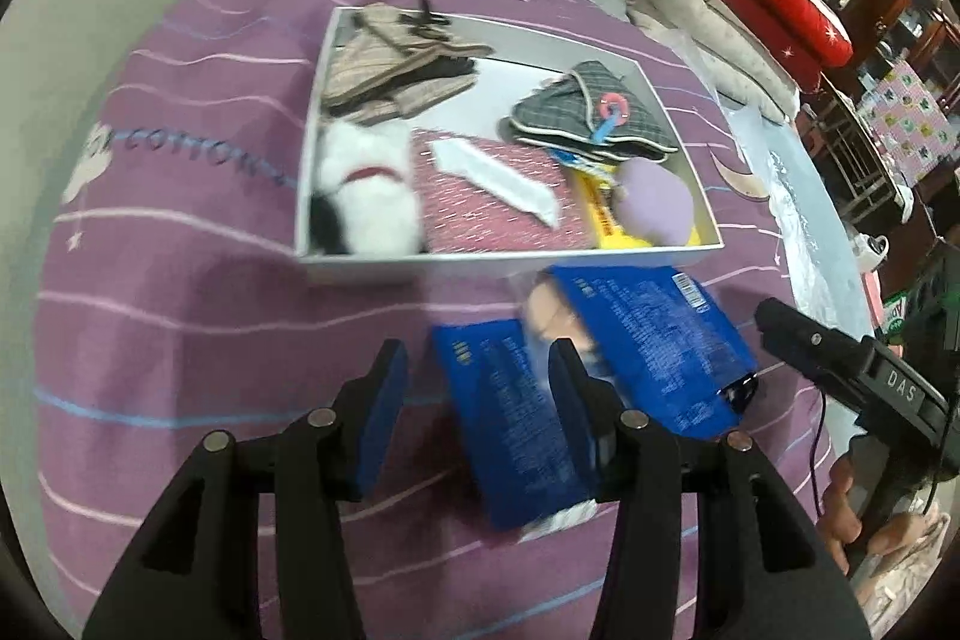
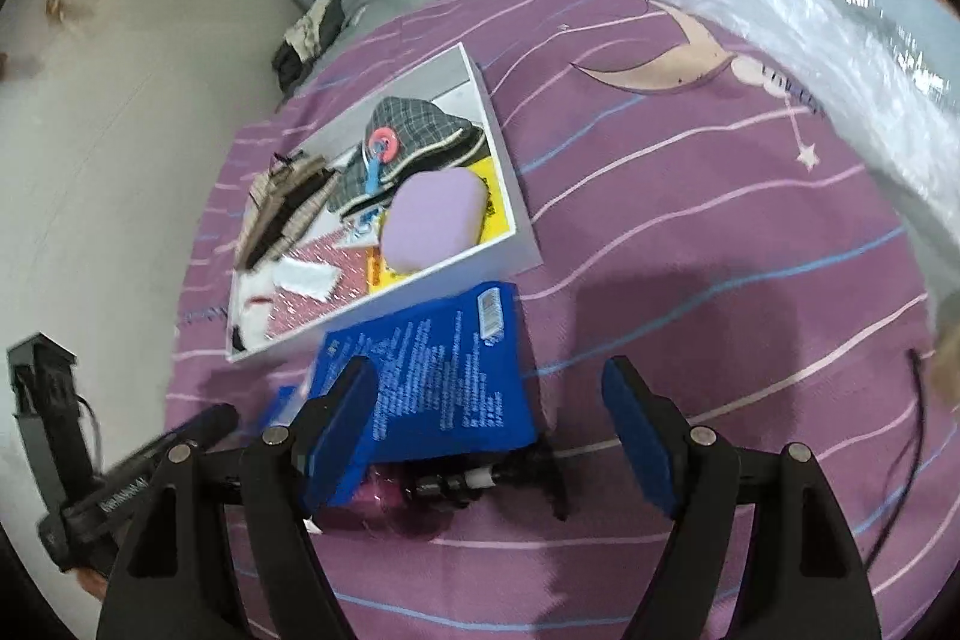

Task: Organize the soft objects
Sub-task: 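Grasp the blue packet with the right gripper while the left grasps the beige puff packet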

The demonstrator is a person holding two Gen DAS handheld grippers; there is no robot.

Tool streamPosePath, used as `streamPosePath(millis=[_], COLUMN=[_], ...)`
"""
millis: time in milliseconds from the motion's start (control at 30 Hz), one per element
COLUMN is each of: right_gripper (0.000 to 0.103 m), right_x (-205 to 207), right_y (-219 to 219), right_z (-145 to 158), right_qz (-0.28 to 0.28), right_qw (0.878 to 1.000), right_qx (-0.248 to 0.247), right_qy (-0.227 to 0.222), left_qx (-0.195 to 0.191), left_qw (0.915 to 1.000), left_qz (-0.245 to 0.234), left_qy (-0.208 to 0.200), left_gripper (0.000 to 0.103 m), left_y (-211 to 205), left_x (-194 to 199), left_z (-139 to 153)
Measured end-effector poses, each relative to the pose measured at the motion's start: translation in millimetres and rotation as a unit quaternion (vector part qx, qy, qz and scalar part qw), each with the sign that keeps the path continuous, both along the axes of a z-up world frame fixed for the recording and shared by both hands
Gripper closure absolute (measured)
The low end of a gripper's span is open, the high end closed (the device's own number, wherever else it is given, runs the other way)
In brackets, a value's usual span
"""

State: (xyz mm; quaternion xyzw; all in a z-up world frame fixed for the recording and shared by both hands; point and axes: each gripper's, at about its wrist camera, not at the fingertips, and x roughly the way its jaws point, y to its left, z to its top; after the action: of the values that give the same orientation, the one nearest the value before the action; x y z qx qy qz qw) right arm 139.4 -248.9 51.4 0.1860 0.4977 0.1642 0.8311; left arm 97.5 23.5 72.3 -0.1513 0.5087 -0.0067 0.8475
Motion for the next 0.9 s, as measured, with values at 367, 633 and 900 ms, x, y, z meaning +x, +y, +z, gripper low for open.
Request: streamPosePath(millis=[367, 633, 900], right_gripper=[0.026, 0.039, 0.051], right_x=[9.4, 8.7, 4.9], right_y=[0.2, 10.4, 20.0], right_z=[-24.7, -26.9, -7.6], right_qz=[-0.002, 0.009, 0.011], right_qw=[0.999, 0.997, 0.998], right_qx=[0.037, 0.063, 0.065], right_qy=[0.037, 0.045, 0.007], left_qx=[0.038, 0.045, 0.042], left_qw=[0.9986, 0.9982, 0.9984], left_qz=[-0.036, -0.036, -0.03], left_qy=[0.003, 0.016, 0.025], left_gripper=[0.053, 0.053, 0.053], left_y=[-32.6, -34.8, -31.2], left_x=[16.5, 21.7, 21.5], left_z=[-6.1, -15.0, -21.0])
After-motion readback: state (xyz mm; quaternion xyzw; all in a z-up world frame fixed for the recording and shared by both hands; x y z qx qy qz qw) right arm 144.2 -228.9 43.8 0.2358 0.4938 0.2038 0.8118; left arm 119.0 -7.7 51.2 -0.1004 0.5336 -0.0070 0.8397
